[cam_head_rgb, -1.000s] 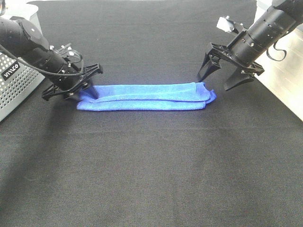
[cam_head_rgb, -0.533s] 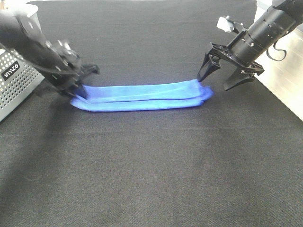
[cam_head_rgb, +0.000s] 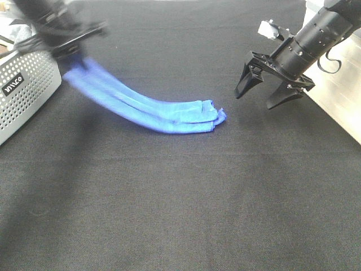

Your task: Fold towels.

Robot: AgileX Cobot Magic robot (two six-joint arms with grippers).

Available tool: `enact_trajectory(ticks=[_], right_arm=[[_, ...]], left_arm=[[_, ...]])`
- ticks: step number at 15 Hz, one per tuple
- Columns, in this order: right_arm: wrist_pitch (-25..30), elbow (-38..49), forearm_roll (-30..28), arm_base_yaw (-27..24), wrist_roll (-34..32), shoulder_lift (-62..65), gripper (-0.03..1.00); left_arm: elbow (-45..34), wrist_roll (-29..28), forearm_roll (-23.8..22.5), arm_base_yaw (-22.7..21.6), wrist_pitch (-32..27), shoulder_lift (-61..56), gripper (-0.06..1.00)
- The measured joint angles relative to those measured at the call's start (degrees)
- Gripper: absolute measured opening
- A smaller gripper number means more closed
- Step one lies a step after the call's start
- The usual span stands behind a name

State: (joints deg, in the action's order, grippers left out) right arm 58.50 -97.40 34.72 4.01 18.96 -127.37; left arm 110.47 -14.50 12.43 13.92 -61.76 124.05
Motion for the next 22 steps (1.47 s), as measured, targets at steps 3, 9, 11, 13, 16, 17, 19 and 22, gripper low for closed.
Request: enact_trajectory(ticks=[3, 9, 11, 13, 16, 17, 19, 22], right_arm=[[1.0, 0.0, 0.6, 0.0, 0.0, 0.0, 0.82], [2.0, 0.0, 1.0, 0.0, 0.0, 0.0, 0.82], [2.4, 0.0, 1.0, 0.0, 0.0, 0.0, 0.82], [2.5, 0.0, 1.1, 0.0, 0.0, 0.0, 0.82], [3.8, 0.0, 2.4, 0.0, 0.0, 0.0, 0.82], [4.4, 0.0, 3.5, 0.0, 0.1, 0.0, 0.82], [5.5, 0.0, 6.8, 0.0, 1.4, 0.0, 0.82], [6.4, 0.0, 15.2, 0.0, 5.5, 0.0, 0.82]], left_arm=[[0.8, -3.4, 0.5, 6.2, 2.6, 0.7, 0.05], [1.1, -8.0, 11.2, 13.4, 15.4, 8.8, 0.12], [1.2, -8.1, 13.9, 13.8, 16.8, 9.8, 0.15], [1.2, -7.6, 19.1, 14.3, 19.4, 11.2, 0.44], [1.2, -4.4, 21.8, 14.4, 23.1, 11.2, 0.81], [1.3, -4.0, 22.1, 14.3, 24.1, 11.2, 0.84], [3.6, -3.8, 21.4, 12.7, 23.3, 11.2, 0.85], [10.0, -1.4, 17.2, 7.5, 18.0, 11.2, 0.85]])
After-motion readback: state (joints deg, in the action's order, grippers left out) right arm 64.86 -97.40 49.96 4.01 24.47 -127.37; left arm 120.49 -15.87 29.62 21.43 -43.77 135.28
